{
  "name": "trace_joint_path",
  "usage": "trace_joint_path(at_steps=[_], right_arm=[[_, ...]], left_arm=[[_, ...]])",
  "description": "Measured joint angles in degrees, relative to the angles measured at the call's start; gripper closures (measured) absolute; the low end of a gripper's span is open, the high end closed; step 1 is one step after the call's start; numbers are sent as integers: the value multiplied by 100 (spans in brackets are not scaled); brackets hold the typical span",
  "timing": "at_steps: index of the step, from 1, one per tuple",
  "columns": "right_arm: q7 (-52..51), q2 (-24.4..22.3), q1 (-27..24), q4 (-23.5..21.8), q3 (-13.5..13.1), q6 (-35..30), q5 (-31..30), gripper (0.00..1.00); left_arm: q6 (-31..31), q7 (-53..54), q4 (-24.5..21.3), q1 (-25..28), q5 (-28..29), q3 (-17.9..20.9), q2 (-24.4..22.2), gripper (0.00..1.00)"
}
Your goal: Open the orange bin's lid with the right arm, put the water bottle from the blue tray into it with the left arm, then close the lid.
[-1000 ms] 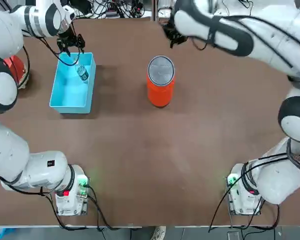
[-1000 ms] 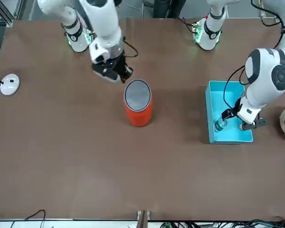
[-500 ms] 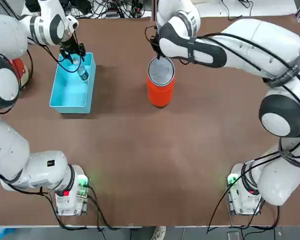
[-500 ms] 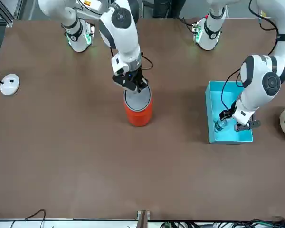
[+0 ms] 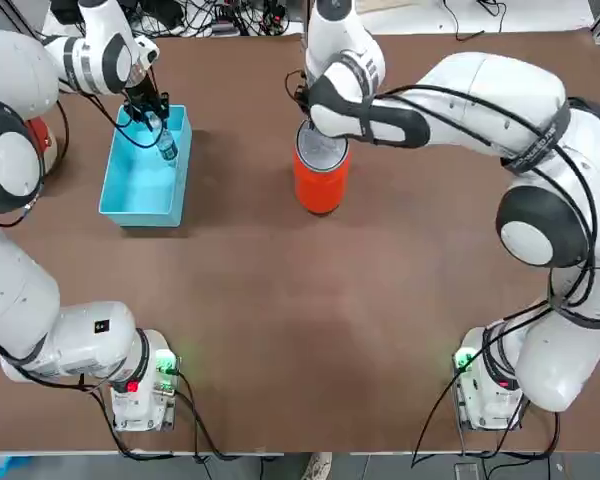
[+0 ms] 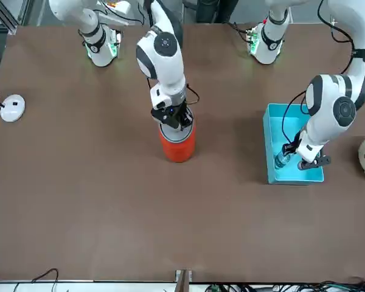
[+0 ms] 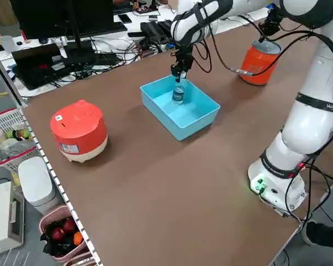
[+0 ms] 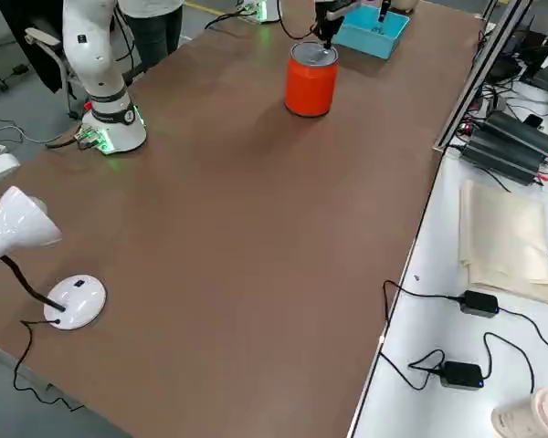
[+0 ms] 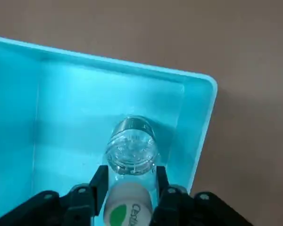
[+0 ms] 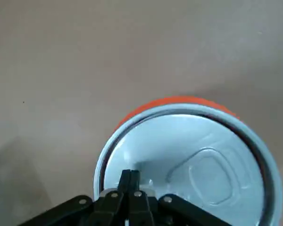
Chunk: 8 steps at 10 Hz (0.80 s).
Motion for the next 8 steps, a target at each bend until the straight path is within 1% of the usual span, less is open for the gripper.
trace_joint_path(at_steps=[1,3,4,6,8], right_arm=[[42,12,47,0,0,0,-23,99],[52,51,71,1,-1,17,-31,99],[52,76,70,6,-8,61,-41,99],[52,96,71,12,-16,104,-53,99],[58,113,75,16,-15,119,-95,99]], left_arm=[[-23,24,0,27,1,0,-13,63],[-209,36,56,76,1,1,-80,63],[-455,36,170,80,1,0,-169,63],[-1055,5,532,90,1,1,-395,63],[-1666,-248,1036,83,-1,-10,-497,63]])
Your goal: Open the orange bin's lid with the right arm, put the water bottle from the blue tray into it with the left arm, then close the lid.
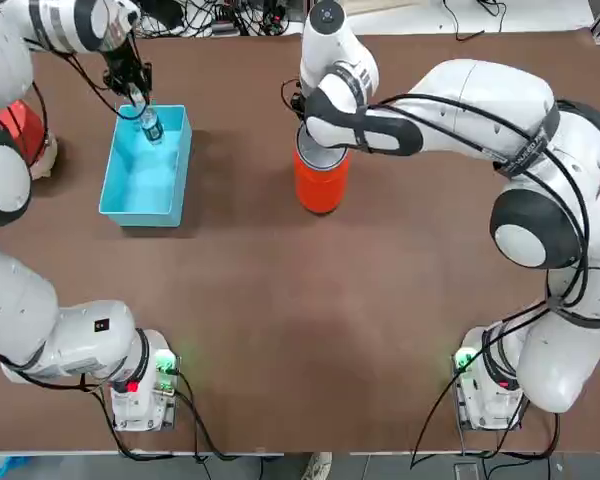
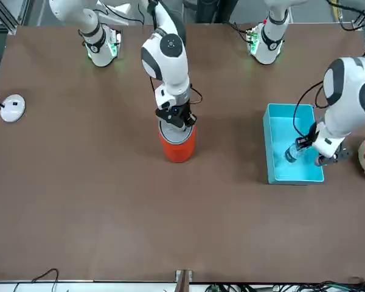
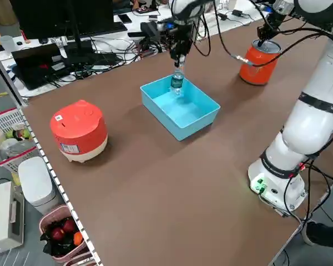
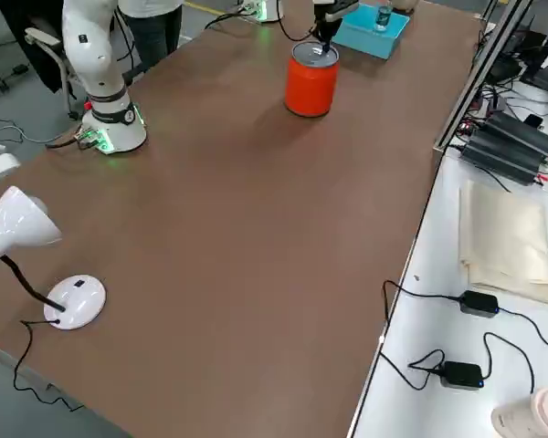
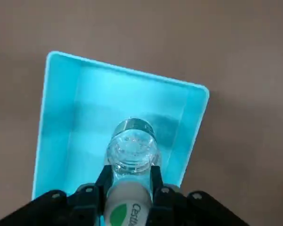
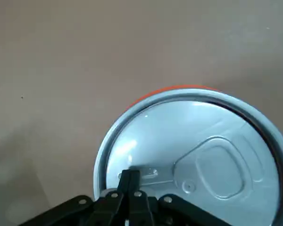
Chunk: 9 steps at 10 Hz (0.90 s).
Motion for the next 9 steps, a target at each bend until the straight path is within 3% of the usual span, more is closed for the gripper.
trace_joint_path(at_steps=[4,6,9], right_arm=[[109,10,17,42,6,-79,-72,99],[114,-34,17,243,-1,-570,-78,99],[53,-451,-12,376,-68,-1181,-80,99]], left_arm=[[-990,-983,1022,-33,-180,-472,-18,63],[-1333,-1684,1463,-56,-293,-854,-14,63],[-1386,-2627,1701,-88,-503,-1381,5,63]])
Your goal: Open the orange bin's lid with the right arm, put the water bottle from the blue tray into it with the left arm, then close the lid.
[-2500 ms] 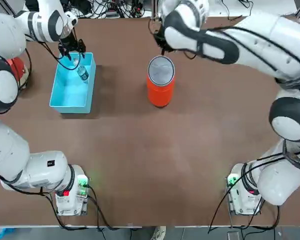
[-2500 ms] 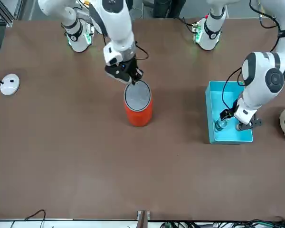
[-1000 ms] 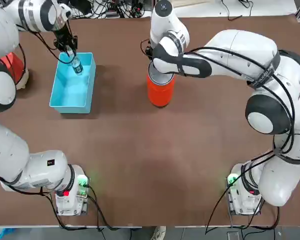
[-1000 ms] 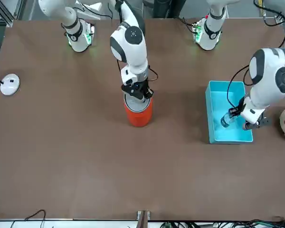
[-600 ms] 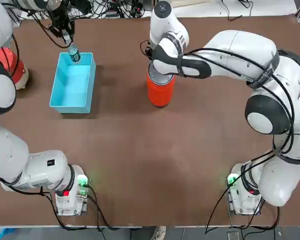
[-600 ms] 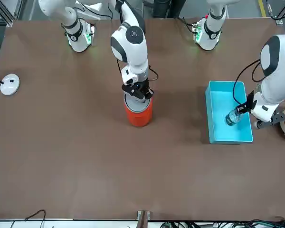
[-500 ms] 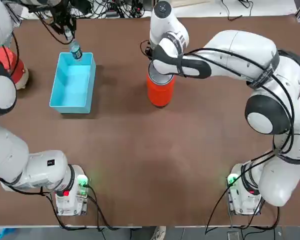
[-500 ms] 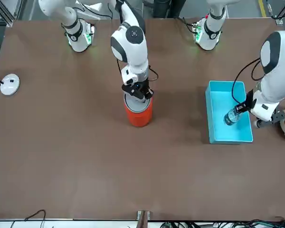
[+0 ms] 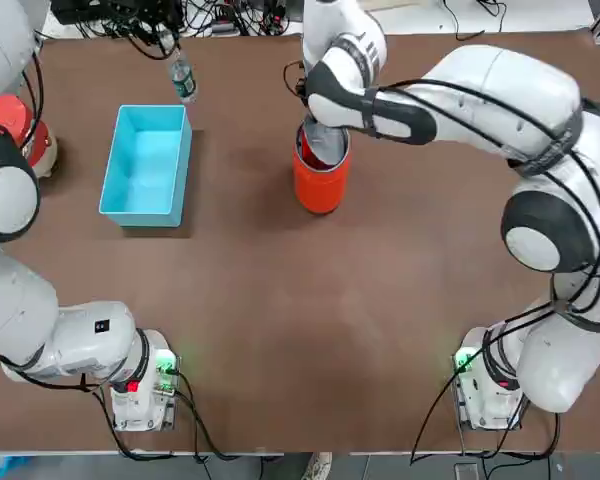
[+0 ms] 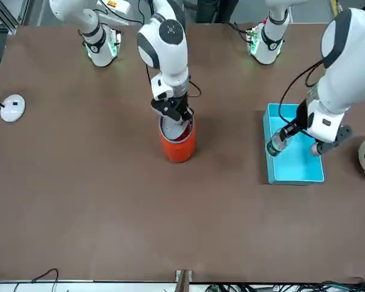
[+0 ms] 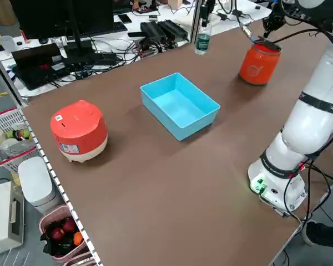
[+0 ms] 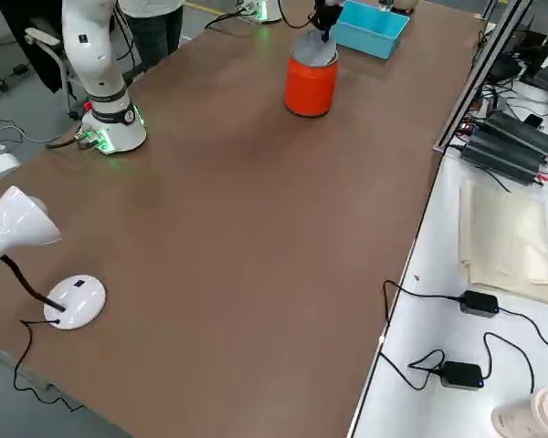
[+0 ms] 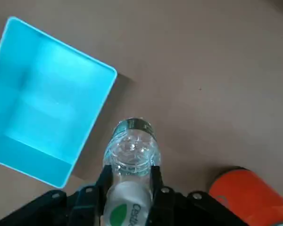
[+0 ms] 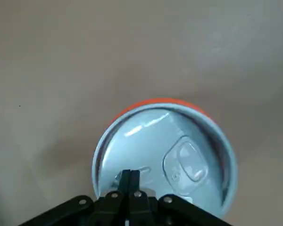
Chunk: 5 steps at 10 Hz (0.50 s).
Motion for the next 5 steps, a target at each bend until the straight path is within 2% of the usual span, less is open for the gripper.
trace_joint_path(at_steps=[3,5], right_arm=[[-355,-544,-309,75,-50,-772,0,99],[-1042,-887,-800,94,-67,-1357,-3,99]], left_arm=[[-3,-832,194,-58,-255,-650,99,63],[27,-1479,258,-313,-365,-950,278,63]])
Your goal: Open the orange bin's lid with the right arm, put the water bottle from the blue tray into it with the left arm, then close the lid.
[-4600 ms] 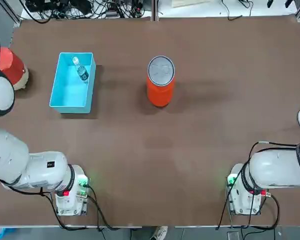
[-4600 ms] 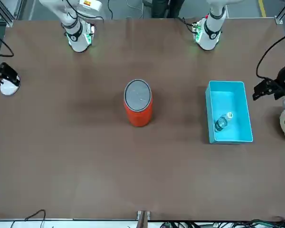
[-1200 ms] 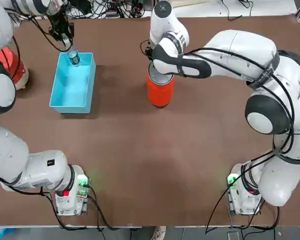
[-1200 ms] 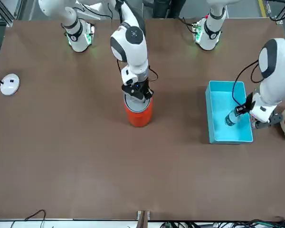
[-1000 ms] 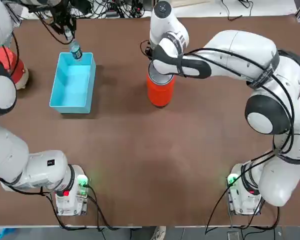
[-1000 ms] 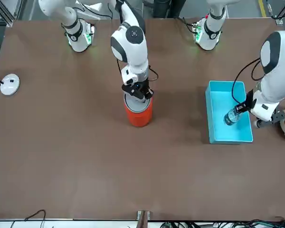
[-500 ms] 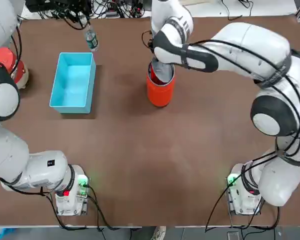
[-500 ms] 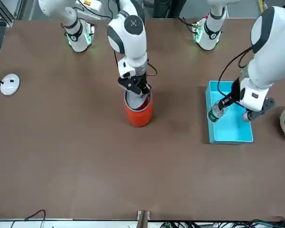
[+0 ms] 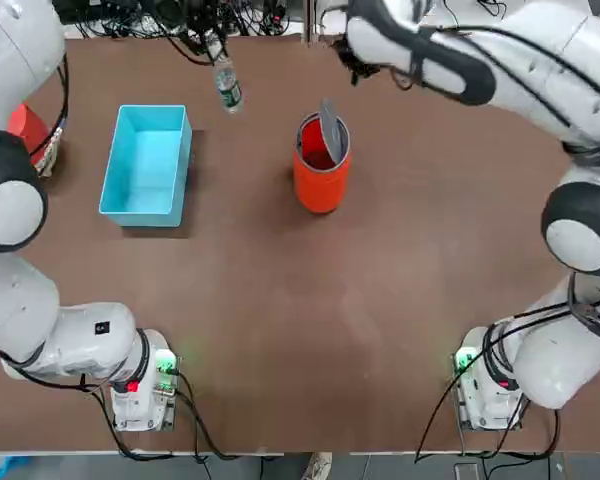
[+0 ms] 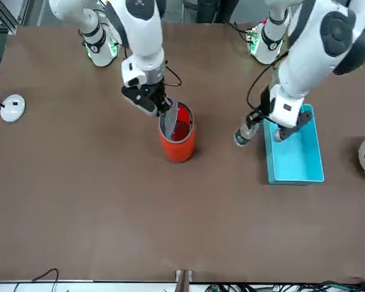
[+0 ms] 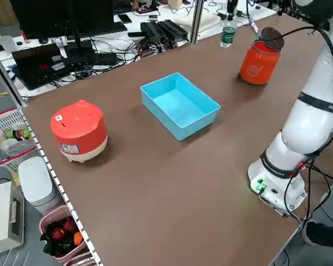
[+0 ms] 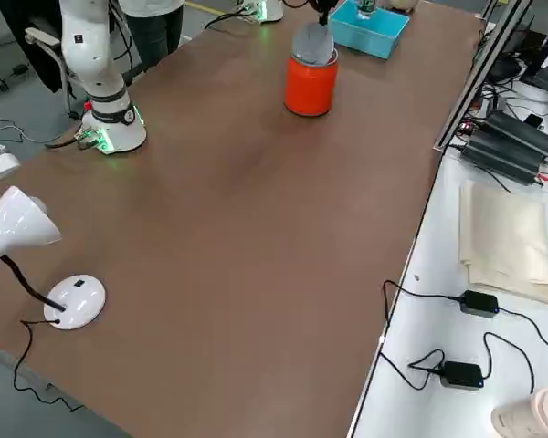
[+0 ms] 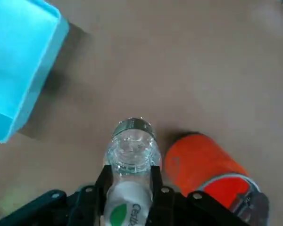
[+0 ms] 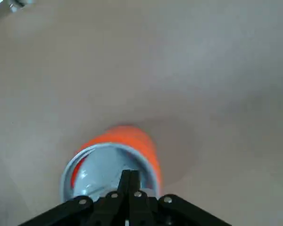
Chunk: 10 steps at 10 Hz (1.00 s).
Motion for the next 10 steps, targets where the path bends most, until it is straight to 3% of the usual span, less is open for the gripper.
trace_joint_path(at_steps=[3,6,10], right_arm=[[-1542,-400,-1087,-3,-28,-660,23,99],[-3188,-662,-2229,-19,-44,-1080,333,99],[-3318,-677,-2311,-88,56,-1045,363,99]], left_arm=[[295,-1094,547,-796,-74,-33,599,63],[1097,-2009,672,-1431,-75,-37,1003,63],[1113,-2147,682,-1605,-75,-40,1228,63]])
